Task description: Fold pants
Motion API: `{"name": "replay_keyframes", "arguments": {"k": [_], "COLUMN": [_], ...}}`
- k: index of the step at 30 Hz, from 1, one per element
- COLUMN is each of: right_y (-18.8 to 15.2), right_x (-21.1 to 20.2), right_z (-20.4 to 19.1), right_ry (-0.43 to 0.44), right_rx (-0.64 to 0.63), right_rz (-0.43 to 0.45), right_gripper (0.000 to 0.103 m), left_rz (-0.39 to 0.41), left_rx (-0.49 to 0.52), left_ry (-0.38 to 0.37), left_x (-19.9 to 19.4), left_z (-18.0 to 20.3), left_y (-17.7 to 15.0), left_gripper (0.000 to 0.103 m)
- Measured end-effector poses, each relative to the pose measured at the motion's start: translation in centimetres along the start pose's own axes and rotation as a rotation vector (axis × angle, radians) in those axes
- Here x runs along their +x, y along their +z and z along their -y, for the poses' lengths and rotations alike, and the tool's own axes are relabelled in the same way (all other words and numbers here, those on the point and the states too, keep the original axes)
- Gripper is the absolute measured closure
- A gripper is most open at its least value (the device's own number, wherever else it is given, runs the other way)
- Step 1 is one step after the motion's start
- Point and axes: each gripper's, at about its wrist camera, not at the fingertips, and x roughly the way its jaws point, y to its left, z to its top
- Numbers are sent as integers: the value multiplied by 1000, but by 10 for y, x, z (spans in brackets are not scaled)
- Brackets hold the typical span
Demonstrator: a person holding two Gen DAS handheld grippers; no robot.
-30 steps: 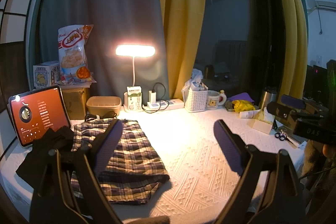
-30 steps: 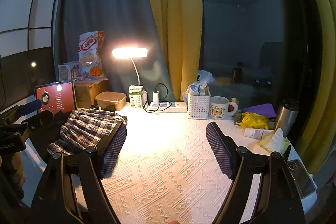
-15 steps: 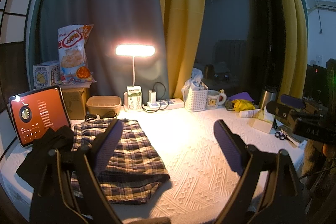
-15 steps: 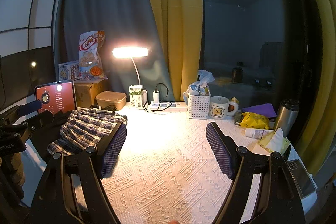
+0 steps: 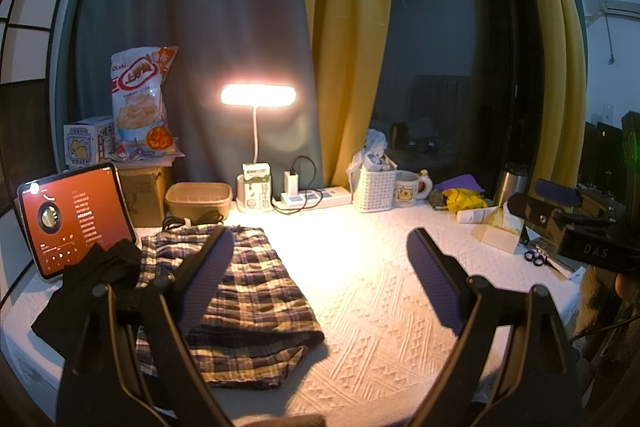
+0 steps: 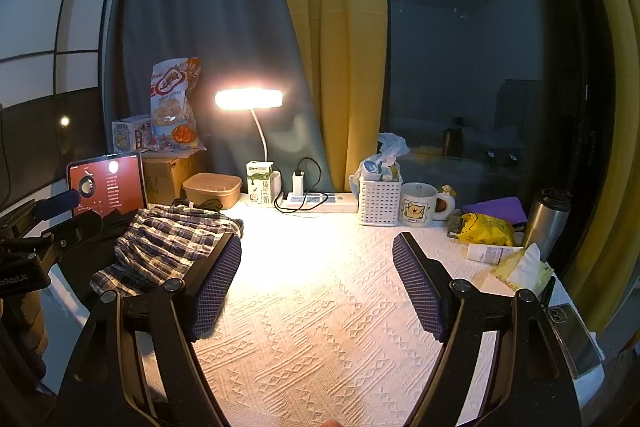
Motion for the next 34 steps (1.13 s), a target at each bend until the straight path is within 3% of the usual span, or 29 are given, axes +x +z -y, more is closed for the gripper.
{"name": "replay_keyframes", "arguments": {"k": [34], "right_y": [0], "right_x": [0], "right_z": [-4], "right_ry": [-2], "right_rx": [0], "right_rz": [-1], "right_gripper": [22], "left_rz": [-1], "left_rx": [6], "left_ry": [-3], "left_x": [-1], "left_z": [1], "left_y": [-1], "left_gripper": [14]}}
